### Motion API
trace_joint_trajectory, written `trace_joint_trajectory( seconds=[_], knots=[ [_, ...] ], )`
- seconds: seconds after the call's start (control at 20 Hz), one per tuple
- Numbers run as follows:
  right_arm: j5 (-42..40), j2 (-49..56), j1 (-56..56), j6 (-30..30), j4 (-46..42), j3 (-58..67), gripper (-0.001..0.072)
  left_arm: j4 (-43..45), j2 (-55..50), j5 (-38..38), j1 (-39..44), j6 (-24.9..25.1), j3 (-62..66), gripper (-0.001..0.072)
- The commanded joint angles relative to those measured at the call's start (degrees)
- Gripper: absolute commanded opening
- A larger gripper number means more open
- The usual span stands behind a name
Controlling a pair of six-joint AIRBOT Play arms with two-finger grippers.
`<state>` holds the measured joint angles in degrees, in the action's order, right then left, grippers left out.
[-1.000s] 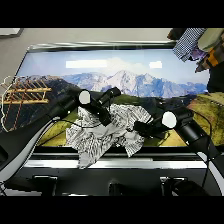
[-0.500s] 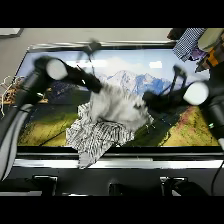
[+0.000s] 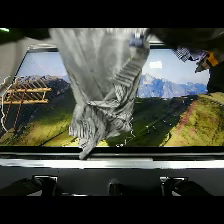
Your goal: Fold the clothes and pants, and hang the long-sleeved shirts on hangers.
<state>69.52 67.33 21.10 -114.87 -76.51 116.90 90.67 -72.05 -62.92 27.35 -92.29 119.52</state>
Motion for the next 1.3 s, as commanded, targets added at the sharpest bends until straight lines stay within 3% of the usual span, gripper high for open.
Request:
trace_joint_trajectory(
  seconds=[0.0,0.15,0.4,0.5,0.65,0.75,0.85,1.05,1.25],
  knots=[
    [-2.86,-2.01,2.8,2.6,-0.68,4.92,0.0042,2.38,6.95,1.64,0.74,-3.39,0.61,0.0039],
    [-6.12,-3.3,2.78,2.64,-1.38,4.92,0.0042,2.34,10.38,1.77,2.56,-3.41,0.04,0.0039],
    [-11.37,-2.97,2.78,2.86,-2.12,4.87,0.0042,2.36,11.76,1.88,6.45,-10.64,-3.91,0.004],
    [-7.21,-1.73,2.78,3.28,-2.16,4.85,0.0042,2.43,11.72,1.53,7.04,-13.4,-6.95,0.0039],
    [7.43,1.22,2.78,5.09,-2.21,3.17,0.0042,7.15,11.47,-3.98,7.02,-23.8,-13.14,0.0038],
    [14.27,0.92,3.39,7.41,-2.75,-4.61,0.0042,10.19,11.5,-9.31,6.91,-29.2,-18.53,0.0039],
    [15.82,-0.44,8.07,6.49,-9.38,-14.34,0.0041,10.27,11.54,-12.09,6.99,-32.65,-25.27,0.0038],
    [10.47,-2.03,19.96,-9.66,-21.44,-34.8,0.0042,10.34,11.52,-12.48,8.46,-38.07,-40.83,0.0038],
    [5.68,-2.01,23.08,-22.47,-26.47,-43.25,0.0042,10.32,11.52,-8.83,8.39,-39.36,-50.53,0.0039]
  ],
)
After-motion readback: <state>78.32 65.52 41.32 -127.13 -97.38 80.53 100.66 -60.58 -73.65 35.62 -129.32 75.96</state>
